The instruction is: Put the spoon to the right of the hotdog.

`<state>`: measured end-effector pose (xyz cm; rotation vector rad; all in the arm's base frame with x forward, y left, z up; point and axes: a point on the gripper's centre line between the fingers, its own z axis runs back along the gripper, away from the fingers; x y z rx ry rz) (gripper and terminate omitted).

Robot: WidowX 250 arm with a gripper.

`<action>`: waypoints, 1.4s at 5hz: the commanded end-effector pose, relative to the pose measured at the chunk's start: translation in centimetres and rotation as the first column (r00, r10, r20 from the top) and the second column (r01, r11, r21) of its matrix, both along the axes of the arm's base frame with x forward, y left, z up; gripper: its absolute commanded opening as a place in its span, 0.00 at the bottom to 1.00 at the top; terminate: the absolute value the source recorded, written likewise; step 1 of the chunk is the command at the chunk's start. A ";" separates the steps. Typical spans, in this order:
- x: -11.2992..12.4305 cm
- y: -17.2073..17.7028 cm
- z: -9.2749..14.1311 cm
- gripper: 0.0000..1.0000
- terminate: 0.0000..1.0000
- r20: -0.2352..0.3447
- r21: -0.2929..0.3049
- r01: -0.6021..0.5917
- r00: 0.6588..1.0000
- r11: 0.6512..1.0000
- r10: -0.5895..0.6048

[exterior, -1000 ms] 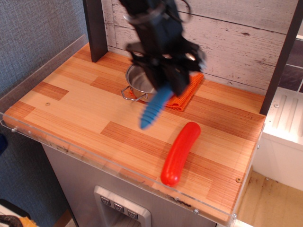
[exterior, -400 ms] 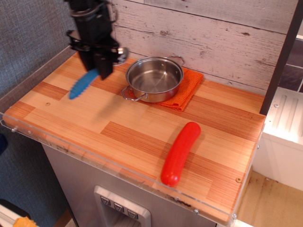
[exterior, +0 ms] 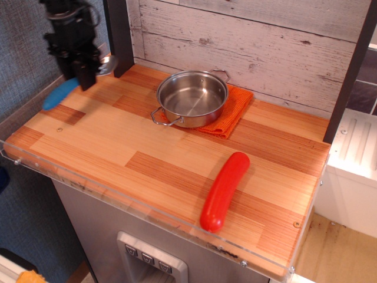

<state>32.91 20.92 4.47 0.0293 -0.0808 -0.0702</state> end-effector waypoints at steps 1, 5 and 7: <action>-2.9 0.2 1.3 0.00 0.00 0.001 0.029 0.017 1.000 0.999 -0.017; -3.8 0.5 1.0 1.00 0.00 -0.025 0.021 -0.190 0.981 0.981 0.191; -4.8 -2.5 5.6 1.00 0.00 0.068 -0.010 -0.005 0.998 1.000 0.006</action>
